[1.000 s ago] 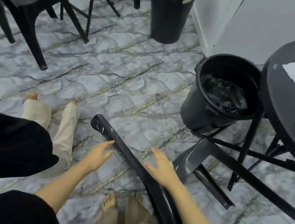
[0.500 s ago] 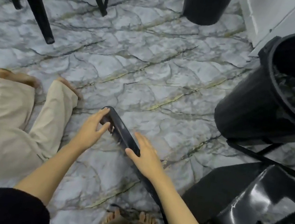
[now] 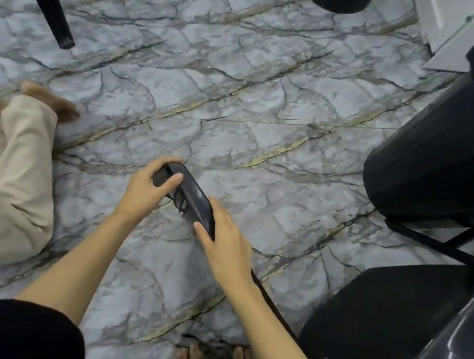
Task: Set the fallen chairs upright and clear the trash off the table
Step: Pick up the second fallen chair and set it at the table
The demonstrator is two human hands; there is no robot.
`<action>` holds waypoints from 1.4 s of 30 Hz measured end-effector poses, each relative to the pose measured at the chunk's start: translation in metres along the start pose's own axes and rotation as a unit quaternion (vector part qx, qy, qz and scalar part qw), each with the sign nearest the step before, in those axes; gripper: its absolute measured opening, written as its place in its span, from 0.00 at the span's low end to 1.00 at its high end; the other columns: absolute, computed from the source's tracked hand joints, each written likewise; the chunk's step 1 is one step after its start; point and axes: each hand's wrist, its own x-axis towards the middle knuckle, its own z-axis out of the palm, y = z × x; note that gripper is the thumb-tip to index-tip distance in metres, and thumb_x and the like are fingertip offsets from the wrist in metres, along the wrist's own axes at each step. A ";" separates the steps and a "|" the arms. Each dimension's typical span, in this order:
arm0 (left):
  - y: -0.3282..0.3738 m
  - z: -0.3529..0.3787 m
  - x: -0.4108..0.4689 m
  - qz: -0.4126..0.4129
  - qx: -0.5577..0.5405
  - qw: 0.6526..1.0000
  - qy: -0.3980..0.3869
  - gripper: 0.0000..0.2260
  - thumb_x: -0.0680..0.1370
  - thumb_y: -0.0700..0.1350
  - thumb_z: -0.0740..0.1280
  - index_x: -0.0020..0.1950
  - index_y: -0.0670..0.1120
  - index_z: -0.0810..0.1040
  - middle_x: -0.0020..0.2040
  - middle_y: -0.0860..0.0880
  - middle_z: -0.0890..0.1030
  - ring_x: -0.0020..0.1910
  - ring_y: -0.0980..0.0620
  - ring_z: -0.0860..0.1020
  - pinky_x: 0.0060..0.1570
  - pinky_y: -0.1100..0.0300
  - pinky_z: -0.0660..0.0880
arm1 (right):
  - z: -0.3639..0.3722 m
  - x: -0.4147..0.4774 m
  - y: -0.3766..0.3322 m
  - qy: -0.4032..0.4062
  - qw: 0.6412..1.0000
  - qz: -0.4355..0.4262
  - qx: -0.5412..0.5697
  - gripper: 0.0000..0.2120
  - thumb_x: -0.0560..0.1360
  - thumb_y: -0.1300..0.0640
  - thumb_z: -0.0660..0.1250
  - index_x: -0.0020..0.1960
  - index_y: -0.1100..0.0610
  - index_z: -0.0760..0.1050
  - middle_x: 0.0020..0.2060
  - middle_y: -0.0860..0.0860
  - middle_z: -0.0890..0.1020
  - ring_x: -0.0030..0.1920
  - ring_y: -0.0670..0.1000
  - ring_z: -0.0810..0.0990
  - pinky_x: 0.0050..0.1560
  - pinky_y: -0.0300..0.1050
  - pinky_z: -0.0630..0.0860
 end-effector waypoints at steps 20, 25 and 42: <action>0.228 -0.022 -0.180 0.111 0.002 0.994 -0.005 0.16 0.70 0.48 0.73 0.52 0.63 0.74 0.53 0.70 0.77 0.58 0.67 0.72 0.63 0.59 0.70 | -0.163 -0.207 -0.062 0.070 0.983 0.044 0.162 0.23 0.76 0.47 0.63 0.69 0.41 0.62 0.62 0.31 0.68 0.60 0.28 0.67 0.58 0.27 0.68; 0.287 -0.024 -0.258 0.186 0.058 0.980 -0.049 0.14 0.66 0.59 0.67 0.50 0.58 0.76 0.54 0.80 0.70 0.57 0.78 0.68 0.68 0.58 0.62 | -0.208 -0.299 -0.085 0.114 0.955 0.129 0.243 0.17 0.72 0.52 0.71 0.53 0.35 0.69 0.48 0.21 0.75 0.53 0.27 0.73 0.53 0.23 0.69; 0.418 0.013 -0.452 0.321 0.125 0.897 -0.278 0.20 0.68 0.73 0.54 0.56 0.70 0.72 0.59 0.70 0.74 0.54 0.68 0.76 0.54 0.67 0.73 | -0.288 -0.550 -0.059 0.274 0.905 0.118 0.303 0.15 0.58 0.44 0.71 0.45 0.34 0.77 0.46 0.32 0.82 0.50 0.38 0.79 0.53 0.34 0.74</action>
